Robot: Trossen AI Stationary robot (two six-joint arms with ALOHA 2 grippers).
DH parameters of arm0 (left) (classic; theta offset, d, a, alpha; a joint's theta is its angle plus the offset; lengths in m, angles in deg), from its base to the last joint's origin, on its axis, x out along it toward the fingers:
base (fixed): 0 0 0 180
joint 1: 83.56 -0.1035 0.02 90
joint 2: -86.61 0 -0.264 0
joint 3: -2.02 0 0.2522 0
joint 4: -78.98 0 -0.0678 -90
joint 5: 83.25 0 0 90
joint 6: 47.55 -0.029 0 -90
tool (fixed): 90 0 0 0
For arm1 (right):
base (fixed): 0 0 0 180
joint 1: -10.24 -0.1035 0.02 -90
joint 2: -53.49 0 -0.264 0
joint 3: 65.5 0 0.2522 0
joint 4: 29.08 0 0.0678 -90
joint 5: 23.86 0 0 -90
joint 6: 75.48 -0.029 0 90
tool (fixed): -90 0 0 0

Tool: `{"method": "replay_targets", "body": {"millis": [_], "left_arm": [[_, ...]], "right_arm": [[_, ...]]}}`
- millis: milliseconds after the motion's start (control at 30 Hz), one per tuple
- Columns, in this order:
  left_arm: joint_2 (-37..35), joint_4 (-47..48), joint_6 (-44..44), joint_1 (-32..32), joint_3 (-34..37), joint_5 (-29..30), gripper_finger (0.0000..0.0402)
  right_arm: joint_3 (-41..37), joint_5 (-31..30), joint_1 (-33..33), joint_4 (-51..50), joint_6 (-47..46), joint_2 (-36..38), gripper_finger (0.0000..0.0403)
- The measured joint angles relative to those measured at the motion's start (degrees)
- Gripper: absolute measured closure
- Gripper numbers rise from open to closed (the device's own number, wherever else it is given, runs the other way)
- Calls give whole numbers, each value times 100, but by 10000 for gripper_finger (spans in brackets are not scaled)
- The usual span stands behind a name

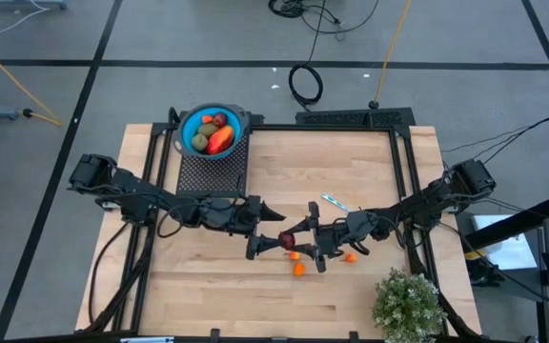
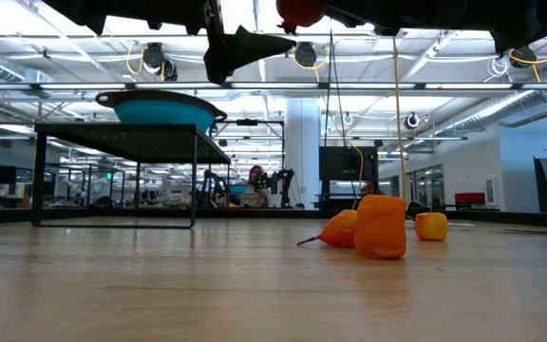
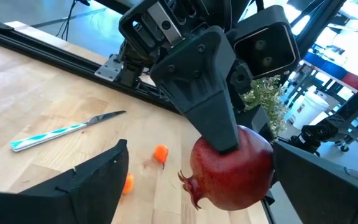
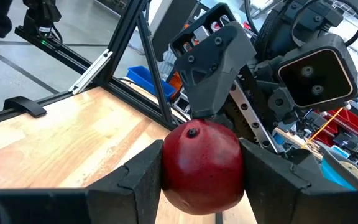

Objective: Pick & Place Fruit
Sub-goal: Put the red pomegranate into the blue strainer bowl on the shelf

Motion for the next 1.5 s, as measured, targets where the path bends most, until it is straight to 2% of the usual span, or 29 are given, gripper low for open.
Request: {"method": "replay_targets", "body": {"millis": [167,500,800,1500], "left_arm": [[-2,-3,-13,0,0,-2,26],[5,-10,-55,0,0,0,5],[534,-726,21,2,9,-146,4],[555,-1022,-122,-46,2,-103,4]], "right_arm": [[0,-10,0,-4,0,0,218],[0,9,1,13,-11,2,218],[-2,17,91,-7,-34,17,218],[0,-4,90,-17,-198,15,218]]}}
